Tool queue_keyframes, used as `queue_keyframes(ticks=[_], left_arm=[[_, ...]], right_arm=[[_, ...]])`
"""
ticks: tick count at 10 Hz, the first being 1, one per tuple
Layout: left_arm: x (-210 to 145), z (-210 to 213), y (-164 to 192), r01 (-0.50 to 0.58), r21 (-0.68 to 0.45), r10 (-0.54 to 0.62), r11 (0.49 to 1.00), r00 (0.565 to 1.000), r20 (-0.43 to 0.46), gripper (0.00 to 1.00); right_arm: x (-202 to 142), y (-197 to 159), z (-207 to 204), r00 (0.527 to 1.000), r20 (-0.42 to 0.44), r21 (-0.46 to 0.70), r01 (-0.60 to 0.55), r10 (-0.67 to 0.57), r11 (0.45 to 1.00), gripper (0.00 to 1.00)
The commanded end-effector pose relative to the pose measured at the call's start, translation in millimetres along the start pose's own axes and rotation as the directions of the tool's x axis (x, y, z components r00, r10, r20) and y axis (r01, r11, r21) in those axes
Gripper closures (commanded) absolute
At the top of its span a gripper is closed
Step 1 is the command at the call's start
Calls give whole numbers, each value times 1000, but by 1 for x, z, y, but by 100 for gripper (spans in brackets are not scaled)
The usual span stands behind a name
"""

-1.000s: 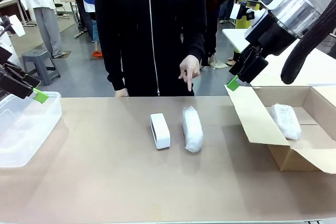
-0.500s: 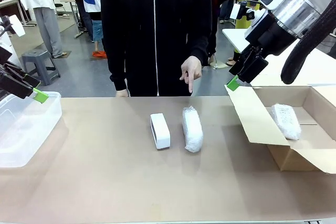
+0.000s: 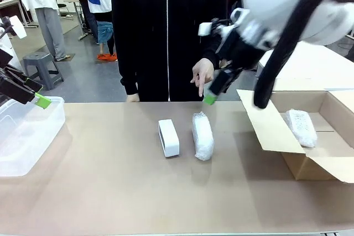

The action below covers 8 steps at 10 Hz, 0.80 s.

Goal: Separate and place wrapped and unwrapped clocks.
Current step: Pick up the Digital clock indicated by the person.

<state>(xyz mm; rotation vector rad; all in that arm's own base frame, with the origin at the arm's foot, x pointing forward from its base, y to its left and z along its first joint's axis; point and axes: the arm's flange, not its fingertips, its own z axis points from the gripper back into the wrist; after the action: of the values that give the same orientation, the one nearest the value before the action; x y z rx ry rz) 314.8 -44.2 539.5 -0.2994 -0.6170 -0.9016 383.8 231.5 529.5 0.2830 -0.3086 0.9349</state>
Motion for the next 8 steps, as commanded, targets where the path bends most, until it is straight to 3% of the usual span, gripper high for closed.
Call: queue_keyframes(ticks=[1,3,5,8], left_arm=[[-1,0,2,8,-15,-8,1000,1000,14,0],[-1,0,2,8,-15,-8,1000,1000,14,0],[-1,0,2,8,-15,-8,1000,1000,14,0],[-1,0,2,8,-15,-8,1000,1000,14,0]], right_arm=[[21,8,-24,967,-90,-144,226,-240,963,0],[17,11,-47,937,-93,-209,311,-336,927,0],[23,2,-79,918,-143,-202,340,-371,918,0],[22,-27,-110,888,-68,-284,419,-454,862,0]])
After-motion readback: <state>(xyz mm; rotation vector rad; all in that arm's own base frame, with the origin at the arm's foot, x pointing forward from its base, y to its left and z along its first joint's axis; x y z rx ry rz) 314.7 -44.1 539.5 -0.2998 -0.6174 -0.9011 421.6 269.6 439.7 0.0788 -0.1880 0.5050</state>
